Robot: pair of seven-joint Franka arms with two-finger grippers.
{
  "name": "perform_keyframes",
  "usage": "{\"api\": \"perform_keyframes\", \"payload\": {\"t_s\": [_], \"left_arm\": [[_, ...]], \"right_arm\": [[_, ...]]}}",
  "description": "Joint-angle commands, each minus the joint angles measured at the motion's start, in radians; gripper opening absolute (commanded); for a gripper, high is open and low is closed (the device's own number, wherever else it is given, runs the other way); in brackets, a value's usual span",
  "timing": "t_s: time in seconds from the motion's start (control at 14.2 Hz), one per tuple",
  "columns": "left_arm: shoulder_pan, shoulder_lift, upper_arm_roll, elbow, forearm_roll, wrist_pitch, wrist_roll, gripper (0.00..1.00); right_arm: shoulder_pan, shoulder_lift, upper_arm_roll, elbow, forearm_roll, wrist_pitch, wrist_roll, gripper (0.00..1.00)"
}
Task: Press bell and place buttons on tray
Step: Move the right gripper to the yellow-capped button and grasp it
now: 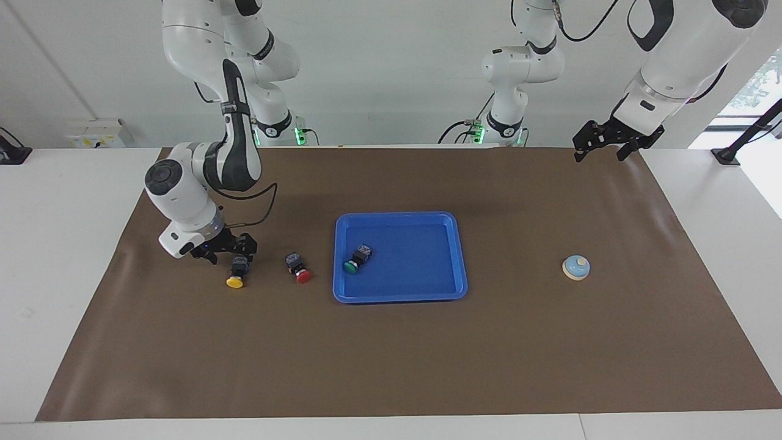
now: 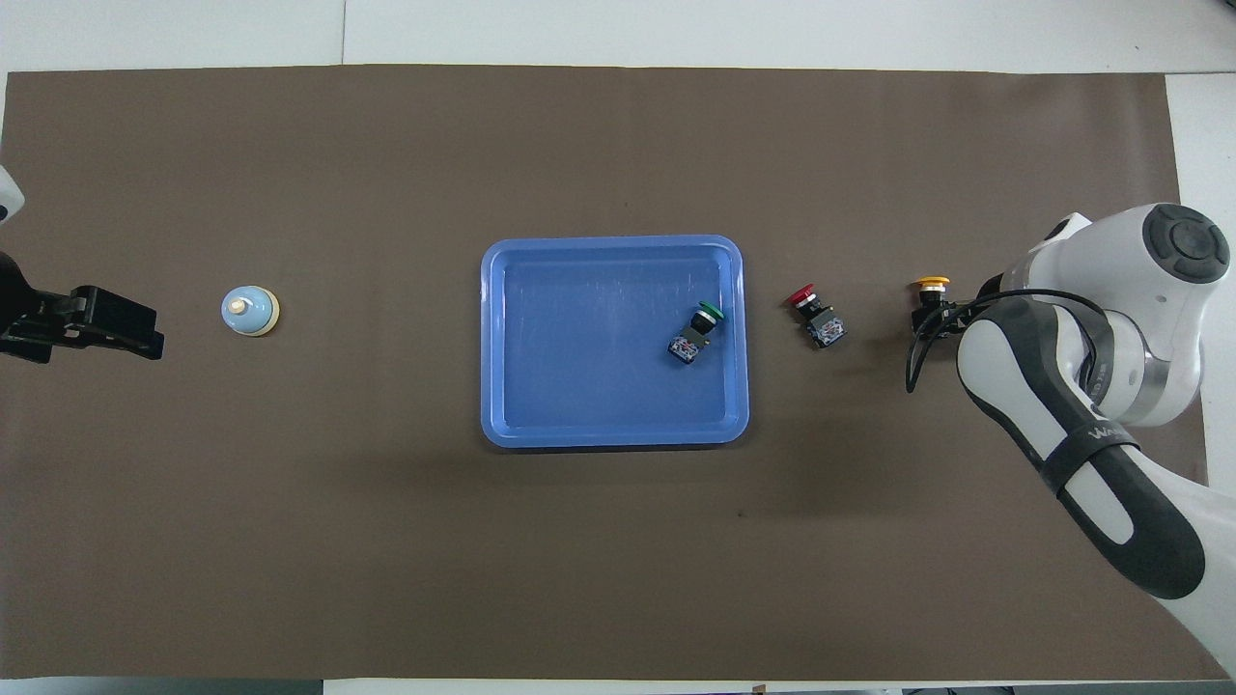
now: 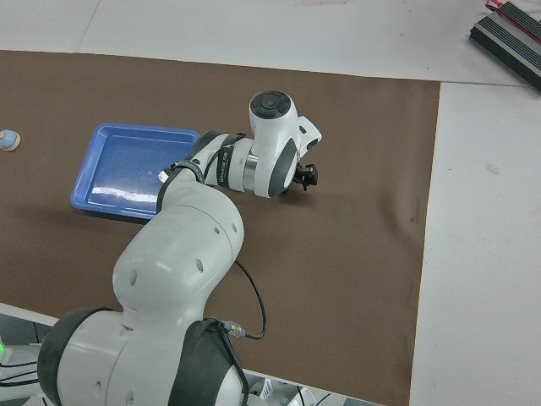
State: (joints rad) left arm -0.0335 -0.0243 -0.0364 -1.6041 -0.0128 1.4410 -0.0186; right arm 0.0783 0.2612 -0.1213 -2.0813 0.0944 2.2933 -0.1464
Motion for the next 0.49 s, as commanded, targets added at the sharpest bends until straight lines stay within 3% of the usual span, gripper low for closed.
{"api": "perform_keyframes", "payload": {"t_s": [0.0, 0.14, 0.35, 0.42], "left_arm": [[0.000, -0.019, 0.001, -0.011, 0.007, -0.011, -0.009, 1.00], [0.000, -0.019, 0.001, -0.011, 0.007, -0.011, -0.009, 1.00], [0.000, -0.019, 0.001, -0.011, 0.007, -0.011, -0.009, 1.00], [-0.002, -0.019, 0.001, -0.011, 0.007, -0.011, -0.011, 1.00]], "right_arm": [[0.000, 0.016, 0.005, -0.009, 0.010, 0.026, 0.022, 0.90], [0.001, 0.016, 0.005, -0.009, 0.010, 0.026, 0.039, 0.67], [0.003, 0.016, 0.006, -0.006, 0.010, 0.020, 0.039, 0.08], [0.003, 0.015, 0.008, 0.000, 0.011, 0.009, 0.039, 0.00]]}}
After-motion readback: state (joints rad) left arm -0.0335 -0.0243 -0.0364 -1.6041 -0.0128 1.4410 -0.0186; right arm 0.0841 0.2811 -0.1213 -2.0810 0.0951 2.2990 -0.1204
